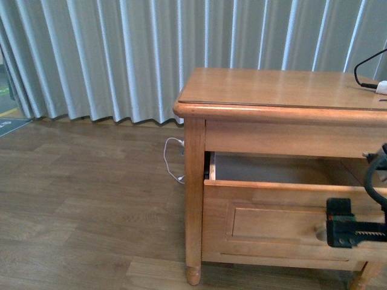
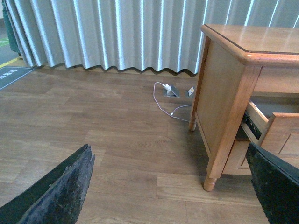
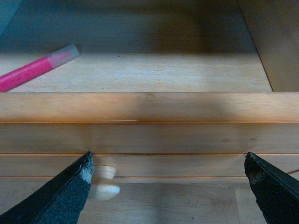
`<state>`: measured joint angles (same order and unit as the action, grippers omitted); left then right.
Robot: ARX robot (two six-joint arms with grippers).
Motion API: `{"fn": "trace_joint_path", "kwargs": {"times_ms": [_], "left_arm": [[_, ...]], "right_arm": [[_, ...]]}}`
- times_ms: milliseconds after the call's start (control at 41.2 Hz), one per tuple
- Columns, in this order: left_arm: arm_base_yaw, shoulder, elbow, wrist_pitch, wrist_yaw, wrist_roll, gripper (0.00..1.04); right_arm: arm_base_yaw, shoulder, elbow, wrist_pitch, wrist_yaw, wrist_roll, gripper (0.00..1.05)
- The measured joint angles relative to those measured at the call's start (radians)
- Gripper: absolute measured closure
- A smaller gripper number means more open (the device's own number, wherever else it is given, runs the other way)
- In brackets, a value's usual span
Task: Place pink marker in drawer with both arms
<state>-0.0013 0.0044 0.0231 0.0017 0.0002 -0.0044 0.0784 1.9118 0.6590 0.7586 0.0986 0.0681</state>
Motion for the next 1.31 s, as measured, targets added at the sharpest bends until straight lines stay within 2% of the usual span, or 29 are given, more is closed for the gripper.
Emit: {"fn": "trace_joint_path", "kwargs": {"times_ms": [340,607,850,1093,1312], "left_arm": [[0.0,0.0,0.0,0.0,0.0,0.0,0.06],[0.0,0.0,0.0,0.0,0.0,0.0,0.06],[0.0,0.0,0.0,0.0,0.0,0.0,0.06],[0.0,0.0,0.0,0.0,0.0,0.0,0.06],[0.0,0.0,0.0,0.0,0.0,0.0,0.06]], "right_arm": [[0.044,0.172,0.314,-0.117,0.06,0.074,0.09],[0.044,0.236,0.426,-0.163,0.086,0.101,0.09],[0.04,0.242,0.424,-0.154,0.072,0.097,0.09],[0.008,0.156,0.324,-0.121,0.037,0.117,0.09],[-0.045,-0.111,0.124,-0.193,-0.119,0.131,0.09]]}}
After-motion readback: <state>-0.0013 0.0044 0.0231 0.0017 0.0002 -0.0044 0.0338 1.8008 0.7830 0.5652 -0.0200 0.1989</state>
